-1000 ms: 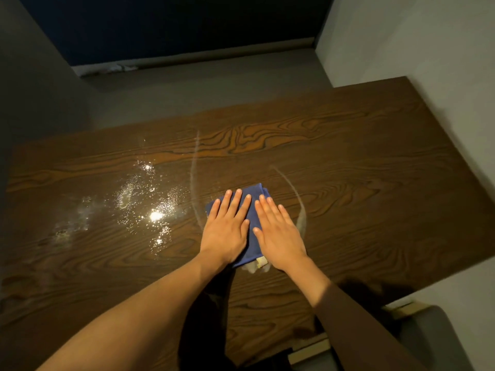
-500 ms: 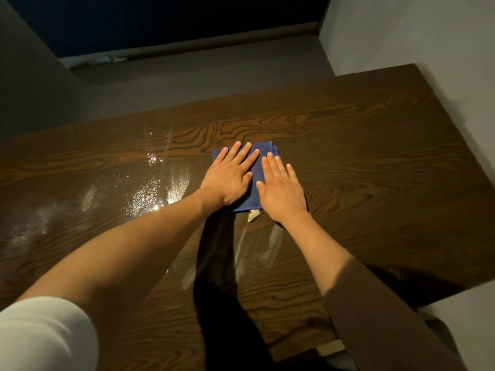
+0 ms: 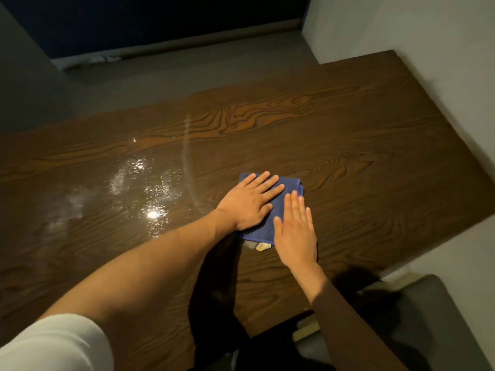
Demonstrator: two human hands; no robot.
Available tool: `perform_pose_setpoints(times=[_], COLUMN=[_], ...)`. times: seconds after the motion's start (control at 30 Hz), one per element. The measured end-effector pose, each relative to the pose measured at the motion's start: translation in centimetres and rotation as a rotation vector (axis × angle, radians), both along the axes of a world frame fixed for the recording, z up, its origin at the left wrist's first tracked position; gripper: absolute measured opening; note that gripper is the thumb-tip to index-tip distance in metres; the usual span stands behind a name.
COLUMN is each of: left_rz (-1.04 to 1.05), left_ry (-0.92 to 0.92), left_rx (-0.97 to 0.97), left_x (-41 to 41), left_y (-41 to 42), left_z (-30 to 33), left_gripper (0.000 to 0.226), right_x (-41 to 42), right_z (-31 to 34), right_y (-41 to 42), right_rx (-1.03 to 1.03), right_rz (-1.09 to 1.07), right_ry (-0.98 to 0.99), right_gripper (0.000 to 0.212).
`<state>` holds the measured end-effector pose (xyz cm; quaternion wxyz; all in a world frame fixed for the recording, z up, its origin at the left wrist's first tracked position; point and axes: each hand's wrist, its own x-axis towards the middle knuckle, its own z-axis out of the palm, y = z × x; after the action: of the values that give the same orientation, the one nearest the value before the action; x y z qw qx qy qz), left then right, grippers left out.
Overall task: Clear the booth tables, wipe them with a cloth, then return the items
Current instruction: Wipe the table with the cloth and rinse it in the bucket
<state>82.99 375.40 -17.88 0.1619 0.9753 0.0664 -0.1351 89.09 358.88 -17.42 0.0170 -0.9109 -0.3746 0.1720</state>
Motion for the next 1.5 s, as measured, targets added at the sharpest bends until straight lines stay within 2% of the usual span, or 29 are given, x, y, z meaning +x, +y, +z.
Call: perform_pose_setpoints(times=[0.13, 0.33, 0.6, 0.83, 1.3, 1.5], left_rz=[-0.065, -0.065, -0.002, 0.042, 0.148, 0.154], left_ry=[-0.005, -0.022, -0.070, -0.104, -0.104, -0.126], left_rx=[-0.009, 0.007, 0.014, 0.036, 0.084, 0.102], left_x=[-5.6, -15.4, -22.7, -20.8, -13.1, -11.2], left_y=[-0.4, 1.7, 6.4, 8.7, 18.5, 23.4], left_z=[0.0, 0.0, -1.0, -1.7, -1.8, -1.9], left_gripper=[0.059, 0.058, 0.057, 0.066, 0.072, 0.057], right_x=[-7.0, -17.2, -23.7, -20.9, -12.1, -10.2], right_z=[-0.3, -0.6, -1.2, -1.7, -2.2, -2.4], right_y=[-0.5, 2.3, 7.1, 9.8, 20.8, 25.9], right_rx=[0.029, 0.018, 0.020, 0.023, 0.020, 0.017], right_rz=[-0.110, -0.145, -0.097, -0.057, 0.007, -0.001], right_ry=[0.003, -0.052, -0.062, -0.111, -0.140, -0.155], right_gripper=[0.065, 0.067, 0.069, 0.069, 0.066, 0.065])
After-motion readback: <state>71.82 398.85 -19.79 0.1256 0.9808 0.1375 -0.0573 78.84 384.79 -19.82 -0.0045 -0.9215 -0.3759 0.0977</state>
